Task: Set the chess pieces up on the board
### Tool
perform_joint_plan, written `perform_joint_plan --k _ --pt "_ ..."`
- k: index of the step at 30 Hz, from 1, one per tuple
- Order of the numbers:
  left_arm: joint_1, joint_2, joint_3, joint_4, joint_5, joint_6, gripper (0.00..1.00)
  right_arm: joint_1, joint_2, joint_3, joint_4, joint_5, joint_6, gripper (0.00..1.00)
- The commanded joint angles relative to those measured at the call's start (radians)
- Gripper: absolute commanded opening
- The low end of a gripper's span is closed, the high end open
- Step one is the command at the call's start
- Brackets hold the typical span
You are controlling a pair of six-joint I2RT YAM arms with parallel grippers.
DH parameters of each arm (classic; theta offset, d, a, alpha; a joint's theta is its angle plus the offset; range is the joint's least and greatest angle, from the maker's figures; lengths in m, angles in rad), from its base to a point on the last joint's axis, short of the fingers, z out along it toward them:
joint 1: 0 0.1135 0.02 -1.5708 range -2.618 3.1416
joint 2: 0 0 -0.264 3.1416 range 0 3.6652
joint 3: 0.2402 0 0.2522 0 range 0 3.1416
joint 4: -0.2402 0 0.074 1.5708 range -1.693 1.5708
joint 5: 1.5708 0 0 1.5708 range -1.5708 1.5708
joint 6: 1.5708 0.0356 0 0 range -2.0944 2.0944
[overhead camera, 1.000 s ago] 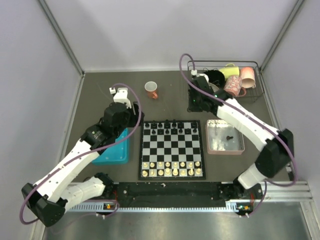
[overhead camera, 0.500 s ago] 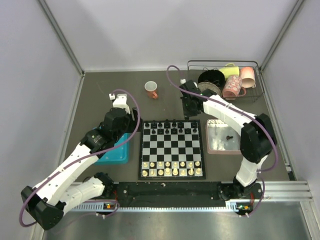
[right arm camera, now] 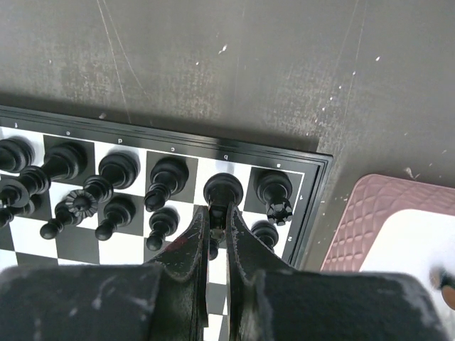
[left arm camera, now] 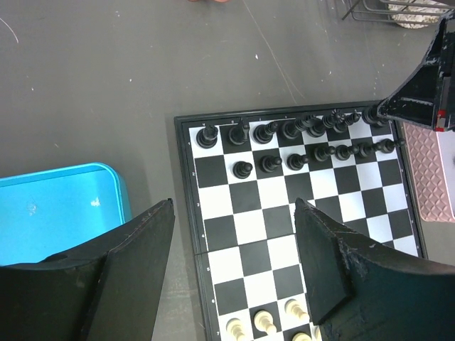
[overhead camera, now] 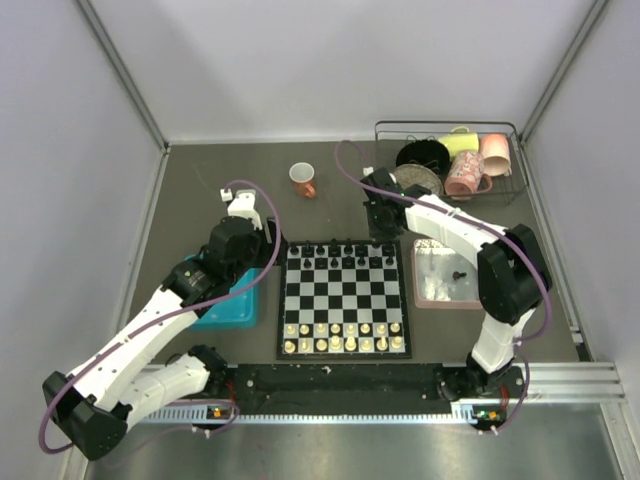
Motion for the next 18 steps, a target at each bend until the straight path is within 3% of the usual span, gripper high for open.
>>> perform_joint_plan --k 1,18 --pt "0.004 -0.008 -0.005 0.048 0.012 -0.009 0.73 -0.006 -0.001 -0.019 0.04 -0.012 -0.009 0.0" --pt "0.004 -0.005 -0.019 0.057 0.031 -0.012 0.73 -0.006 0.01 -0.057 0.068 -0.019 -0.003 0.0"
